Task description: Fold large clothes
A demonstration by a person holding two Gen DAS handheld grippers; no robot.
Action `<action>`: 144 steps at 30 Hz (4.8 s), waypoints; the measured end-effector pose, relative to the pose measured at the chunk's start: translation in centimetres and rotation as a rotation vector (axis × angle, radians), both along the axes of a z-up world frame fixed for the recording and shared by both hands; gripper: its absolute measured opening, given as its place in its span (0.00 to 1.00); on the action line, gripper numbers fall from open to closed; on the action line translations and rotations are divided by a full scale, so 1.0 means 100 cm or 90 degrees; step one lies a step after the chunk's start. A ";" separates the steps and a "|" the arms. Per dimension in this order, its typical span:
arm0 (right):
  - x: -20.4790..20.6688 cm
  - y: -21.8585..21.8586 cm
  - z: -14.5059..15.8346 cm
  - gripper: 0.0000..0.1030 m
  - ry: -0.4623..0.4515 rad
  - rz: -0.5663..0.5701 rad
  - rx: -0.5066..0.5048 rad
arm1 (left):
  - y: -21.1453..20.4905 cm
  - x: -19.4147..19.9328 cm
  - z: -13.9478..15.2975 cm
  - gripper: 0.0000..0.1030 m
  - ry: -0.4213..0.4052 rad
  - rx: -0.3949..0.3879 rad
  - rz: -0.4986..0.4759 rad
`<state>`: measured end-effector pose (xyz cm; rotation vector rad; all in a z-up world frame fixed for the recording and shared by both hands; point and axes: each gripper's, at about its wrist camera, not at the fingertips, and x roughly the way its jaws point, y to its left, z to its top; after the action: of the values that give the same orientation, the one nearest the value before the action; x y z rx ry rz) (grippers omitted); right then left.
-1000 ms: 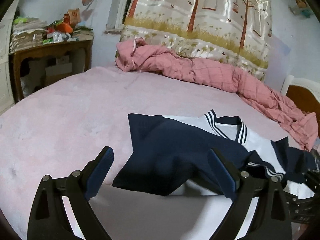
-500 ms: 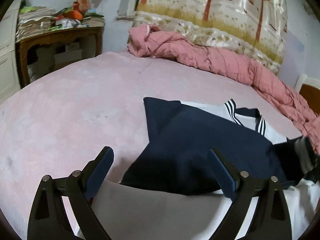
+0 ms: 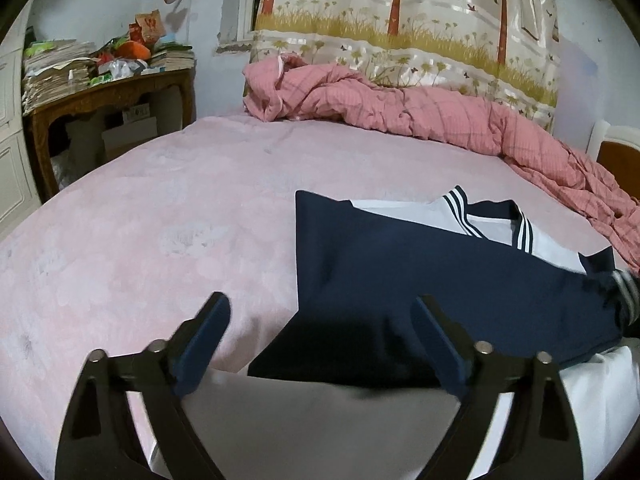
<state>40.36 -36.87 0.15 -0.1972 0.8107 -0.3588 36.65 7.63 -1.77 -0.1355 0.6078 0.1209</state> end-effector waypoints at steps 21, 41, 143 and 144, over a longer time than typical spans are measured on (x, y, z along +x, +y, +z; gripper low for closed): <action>-0.001 0.006 -0.026 0.14 0.056 0.105 0.232 | -0.003 0.005 0.002 0.78 0.007 -0.006 -0.025; -0.006 -0.031 0.002 0.09 -0.038 0.065 0.198 | 0.010 0.024 -0.021 0.79 0.111 0.048 0.013; -0.075 -0.101 0.039 0.50 -0.146 -0.100 0.308 | -0.039 -0.020 0.025 0.67 -0.116 0.103 -0.041; -0.077 -0.116 0.030 0.55 -0.139 -0.118 0.344 | -0.040 -0.020 0.025 0.68 -0.116 0.104 -0.041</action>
<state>32.67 -48.46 3.18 0.4175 0.6839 -0.3171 34.67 3.67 0.78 0.0309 0.4174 0.0936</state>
